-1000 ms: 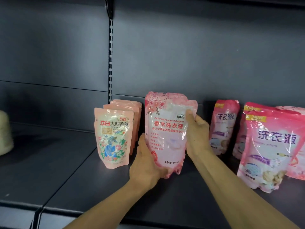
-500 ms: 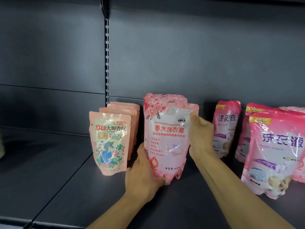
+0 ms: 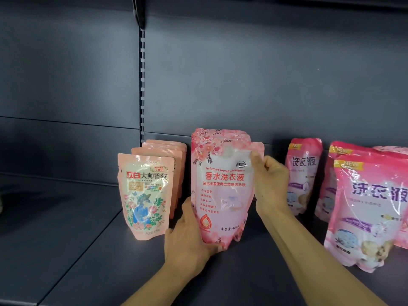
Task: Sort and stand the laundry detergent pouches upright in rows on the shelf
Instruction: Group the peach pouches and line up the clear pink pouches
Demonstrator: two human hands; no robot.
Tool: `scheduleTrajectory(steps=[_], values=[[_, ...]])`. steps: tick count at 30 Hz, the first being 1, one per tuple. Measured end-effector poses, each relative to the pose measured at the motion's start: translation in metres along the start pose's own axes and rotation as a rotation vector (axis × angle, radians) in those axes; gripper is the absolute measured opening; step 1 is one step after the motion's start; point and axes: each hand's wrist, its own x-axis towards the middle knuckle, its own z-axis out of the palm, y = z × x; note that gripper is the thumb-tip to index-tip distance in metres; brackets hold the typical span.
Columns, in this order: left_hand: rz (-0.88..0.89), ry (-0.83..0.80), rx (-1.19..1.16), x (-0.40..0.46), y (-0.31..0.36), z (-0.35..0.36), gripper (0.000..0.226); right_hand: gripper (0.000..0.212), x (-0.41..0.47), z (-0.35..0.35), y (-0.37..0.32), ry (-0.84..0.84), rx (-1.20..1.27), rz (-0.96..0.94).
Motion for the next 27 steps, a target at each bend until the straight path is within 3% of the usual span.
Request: scheduleTrajectory(steps=[8, 11, 14, 19, 27], values=[[0.016, -0.028, 0.011, -0.001, 0.001, -0.003, 0.104, 0.045, 0.007, 0.01, 0.0, 0.061, -0.044, 0.083], [-0.024, -0.043, -0.263, 0.001, 0.002, -0.007, 0.102, 0.042, 0.002, 0.003, -0.002, 0.03, -0.059, 0.019], [-0.01, 0.069, -0.664, 0.006, 0.014, -0.018, 0.077, 0.032, -0.001, -0.005, -0.002, -0.001, -0.043, 0.016], [-0.032, 0.197, -0.948, 0.03, 0.054, -0.038, 0.019, 0.035, -0.004, -0.012, 0.0, 0.004, -0.021, -0.004], [-0.2, 0.347, -1.037, 0.052, 0.068, -0.042, 0.034, 0.039, -0.004, -0.016, 0.0, 0.058, -0.197, -0.14]])
